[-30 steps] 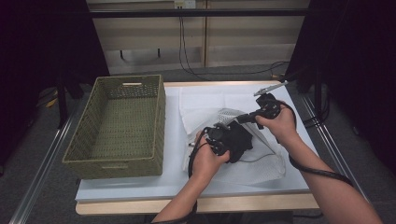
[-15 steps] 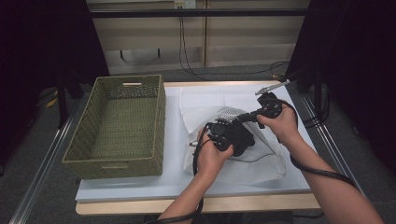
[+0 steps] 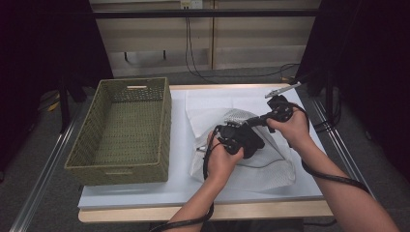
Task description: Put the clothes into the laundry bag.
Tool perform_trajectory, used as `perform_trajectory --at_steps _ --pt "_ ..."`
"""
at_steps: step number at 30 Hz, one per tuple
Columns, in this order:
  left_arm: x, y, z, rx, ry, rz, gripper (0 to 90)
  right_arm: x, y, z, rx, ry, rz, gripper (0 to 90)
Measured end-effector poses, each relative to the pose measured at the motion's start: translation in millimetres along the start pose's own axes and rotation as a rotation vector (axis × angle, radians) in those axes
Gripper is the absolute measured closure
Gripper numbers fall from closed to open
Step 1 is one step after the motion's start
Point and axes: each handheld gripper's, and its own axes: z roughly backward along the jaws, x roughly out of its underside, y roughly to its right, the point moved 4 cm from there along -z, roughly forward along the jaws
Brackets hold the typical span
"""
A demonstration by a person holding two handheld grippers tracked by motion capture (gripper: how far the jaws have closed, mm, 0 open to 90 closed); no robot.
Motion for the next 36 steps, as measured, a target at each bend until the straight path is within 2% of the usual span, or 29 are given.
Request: perform_trajectory --at_steps 2,3,4,5,7,9,10,12,13,14,16,18,20,22,23,27,29,33,36 --pt "-2.2 -0.3 -1.3 -0.013 0.017 0.002 75.1 0.0 0.6 0.2 -0.005 0.001 -0.001 89.8" --pt "-2.9 -2.0 -0.9 -0.01 0.013 -0.012 75.1 0.0 1.0 0.1 -0.002 0.002 -0.002 89.9" --pt "-3.5 -1.7 -2.2 -0.017 0.024 0.002 75.1 0.1 1.4 0.0 -0.002 0.003 -0.003 89.9" --pt "-3.9 -2.8 -3.1 -0.022 0.031 -0.001 75.1 0.2 1.7 -0.1 -0.005 0.004 -0.004 89.9" --pt "-3.2 -4.5 -5.9 -0.05 0.034 -0.002 74.9 0.3 2.4 0.3 -0.006 0.003 -0.004 89.8" --pt "-1.0 -7.8 -9.2 -0.048 0.029 0.001 74.5 0.9 2.7 0.2 -0.005 0.001 -0.006 89.9" --pt "1.4 -10.7 -9.9 -0.034 0.002 -0.002 73.9 1.3 3.0 -0.3 -0.007 0.002 -0.003 89.9" --pt "3.6 -12.2 -11.4 -0.024 -0.001 0.008 72.3 2.6 3.3 -0.7 -0.004 -0.003 -0.004 89.9" --pt "4.8 -13.6 -10.9 -0.016 -0.017 -0.006 70.6 2.9 3.4 -1.0 -0.005 -0.003 -0.006 89.9" --pt "5.2 -13.3 -11.0 -0.012 -0.012 0.004 68.2 3.2 3.8 -1.3 -0.005 -0.002 -0.004 89.9" --pt "6.2 -14.5 -9.6 -0.01 -0.027 -0.023 62.6 3.9 4.0 -2.2 -0.002 -0.004 -0.005 89.8" --pt "7.2 -13.3 -8.7 0.003 -0.031 -0.018 56.6 4.4 4.1 -3.0 -0.003 -0.006 -0.004 89.8" --pt "8.7 -12.5 -5.9 0.019 -0.043 -0.045 50.9 4.1 3.8 -3.9 0.0 -0.006 -0.007 89.8" --pt "10.1 -11.4 -5.6 0.024 -0.037 -0.04 43.0 3.9 3.4 -3.8 0.003 -0.014 -0.005 89.8" --pt "11.4 -12.4 -4.6 0.031 -0.054 -0.063 40.1 3.4 3.8 -3.7 0.0 -0.013 0.001 89.8" --pt "14.5 -13.4 -5.6 0.023 -0.087 -0.078 23.9 0.0 4.3 -2.9 -0.001 -0.016 0.002 89.8" --pt "14.3 -12.2 -4.2 0.018 -0.067 -0.076 22.9 -0.2 3.4 -2.7 -0.003 -0.011 0.002 89.8" --pt "15.6 -11.6 -3.8 0.012 -0.088 -0.098 20.3 0.8 4.3 -3.1 -0.005 -0.007 -0.004 89.8" --pt "19.5 -10.3 -4.4 -0.021 -0.1 -0.126 21.9 1.9 5.0 -5.1 0.001 -0.01 -0.009 89.8"
